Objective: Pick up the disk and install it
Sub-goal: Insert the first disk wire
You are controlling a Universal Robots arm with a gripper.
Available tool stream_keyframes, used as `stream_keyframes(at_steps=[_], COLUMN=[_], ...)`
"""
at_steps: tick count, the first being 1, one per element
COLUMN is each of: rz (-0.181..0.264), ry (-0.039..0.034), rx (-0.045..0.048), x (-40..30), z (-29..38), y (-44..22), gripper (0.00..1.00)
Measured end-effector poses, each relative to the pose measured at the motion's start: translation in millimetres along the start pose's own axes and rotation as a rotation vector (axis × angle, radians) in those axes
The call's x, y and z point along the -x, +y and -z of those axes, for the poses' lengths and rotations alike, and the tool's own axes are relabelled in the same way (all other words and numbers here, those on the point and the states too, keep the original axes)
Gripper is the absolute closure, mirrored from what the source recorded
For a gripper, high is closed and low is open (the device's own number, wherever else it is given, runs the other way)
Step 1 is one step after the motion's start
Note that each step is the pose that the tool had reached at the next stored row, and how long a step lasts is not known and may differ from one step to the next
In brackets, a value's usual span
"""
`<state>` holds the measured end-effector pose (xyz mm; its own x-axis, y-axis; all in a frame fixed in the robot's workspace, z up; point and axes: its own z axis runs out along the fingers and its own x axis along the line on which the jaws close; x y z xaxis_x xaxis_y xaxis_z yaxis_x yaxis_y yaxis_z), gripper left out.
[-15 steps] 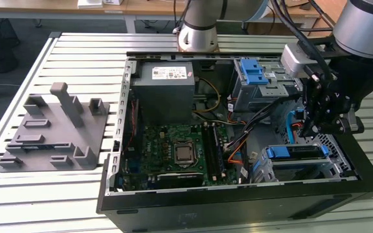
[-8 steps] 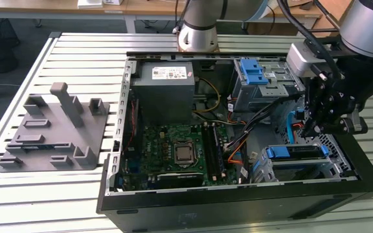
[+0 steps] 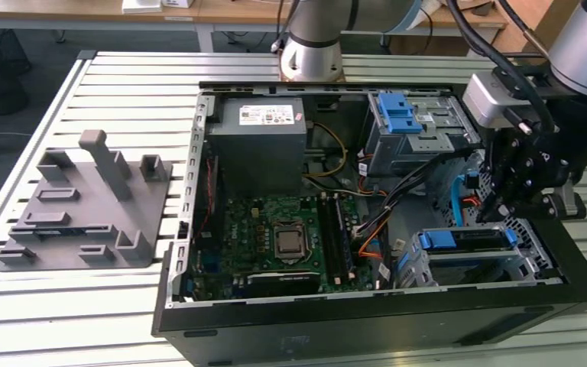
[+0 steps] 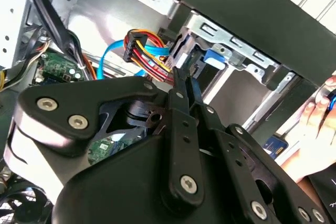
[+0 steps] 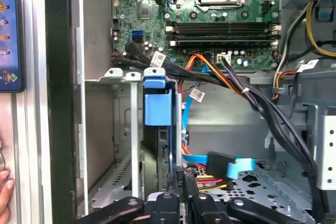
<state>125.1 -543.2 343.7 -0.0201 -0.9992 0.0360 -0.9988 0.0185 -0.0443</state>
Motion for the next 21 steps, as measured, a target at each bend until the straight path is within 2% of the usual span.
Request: stream_keyframes(at_steps=[3, 7, 10, 15, 18, 21], rz=[-0.002, -0.002, -0.003, -0.003, -0.007, -0.024], ry=[0.0002, 0.0, 0.0004, 0.0002, 0.0005, 0.0012], rx=[0.0001, 0.0005, 0.0128, 0.027, 0.0386, 0.0447], x=[-5.7, -5.9, -5.9, -5.8, -6.1, -6.7], z=[-1.4, -1.5, -1.7, -3.0, -3.5, -4.0], y=[-0.3, -0.3, -2.4, -7.4, -8.1, -8.1], gripper=[0.84, 0.84, 0.84, 0.84, 0.84, 0.84])
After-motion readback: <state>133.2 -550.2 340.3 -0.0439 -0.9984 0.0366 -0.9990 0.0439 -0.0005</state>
